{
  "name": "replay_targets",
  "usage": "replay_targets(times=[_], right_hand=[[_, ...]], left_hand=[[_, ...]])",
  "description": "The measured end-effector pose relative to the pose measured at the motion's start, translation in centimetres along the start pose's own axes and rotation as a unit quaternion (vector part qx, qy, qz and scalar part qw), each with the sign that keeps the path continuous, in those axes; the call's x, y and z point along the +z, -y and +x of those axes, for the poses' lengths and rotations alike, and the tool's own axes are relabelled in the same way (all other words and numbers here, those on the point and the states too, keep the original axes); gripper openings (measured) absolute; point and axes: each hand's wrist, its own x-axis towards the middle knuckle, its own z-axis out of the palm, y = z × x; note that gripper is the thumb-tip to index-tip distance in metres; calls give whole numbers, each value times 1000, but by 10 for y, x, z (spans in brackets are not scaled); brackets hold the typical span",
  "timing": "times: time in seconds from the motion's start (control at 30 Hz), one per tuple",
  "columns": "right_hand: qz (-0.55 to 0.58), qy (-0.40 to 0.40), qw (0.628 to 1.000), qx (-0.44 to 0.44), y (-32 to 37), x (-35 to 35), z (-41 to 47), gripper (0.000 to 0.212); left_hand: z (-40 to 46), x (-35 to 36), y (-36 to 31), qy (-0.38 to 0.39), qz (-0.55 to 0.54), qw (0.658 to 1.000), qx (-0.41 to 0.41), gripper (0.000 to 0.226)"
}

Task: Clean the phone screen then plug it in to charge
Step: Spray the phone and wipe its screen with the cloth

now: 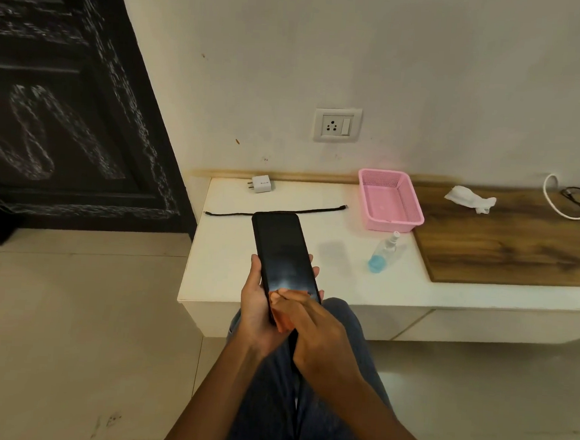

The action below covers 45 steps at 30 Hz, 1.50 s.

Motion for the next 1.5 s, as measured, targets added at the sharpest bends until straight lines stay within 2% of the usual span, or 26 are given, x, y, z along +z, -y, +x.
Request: replay_targets(times=[0.13,0.23,0.47,0.63,0.77,0.9,1.07,1.17,1.27,1.37,1.43,1.5], right_hand=[[-19,16,999,25,-2,-8,30,42],[-25,21,999,42,-5,-10,43,57],[-21,33,999,16,-7,-7,-4,64],[-30,34,997,61,-12,-14,10,63],[-47,17,995,88,-18,-19,26,47],[-45,0,996,83,-10,-15,11,56],[-72,-29,995,60,-6,-17,-6,42],[-81,-40,992,86,-10,-24,9,49],[-86,-43,991,91,-12,-24,21,48],[-55,-15,994,98,-9,-16,14,51],[-37,-8,996,83,0,-6,5,57],[-24,-4,998,51,11,2,-3,53]], left_hand=[[-2,0,6,11,10,1000,-24,68],[-4,0,9,13,5,999,-36,63],[-1,-7,2,15,27,999,-25,75],[-2,-4,6,19,21,999,-43,79],[-2,-3,6,23,26,999,-36,70],[1,-7,3,24,33,999,-32,73],[4,-9,2,32,44,998,-21,73],[2,-3,4,32,37,999,-21,72],[1,2,2,28,36,999,-15,75],[1,-2,-1,24,40,999,-22,77],[2,-6,-2,14,42,999,-27,76],[4,-9,-2,-5,51,998,-22,76]])
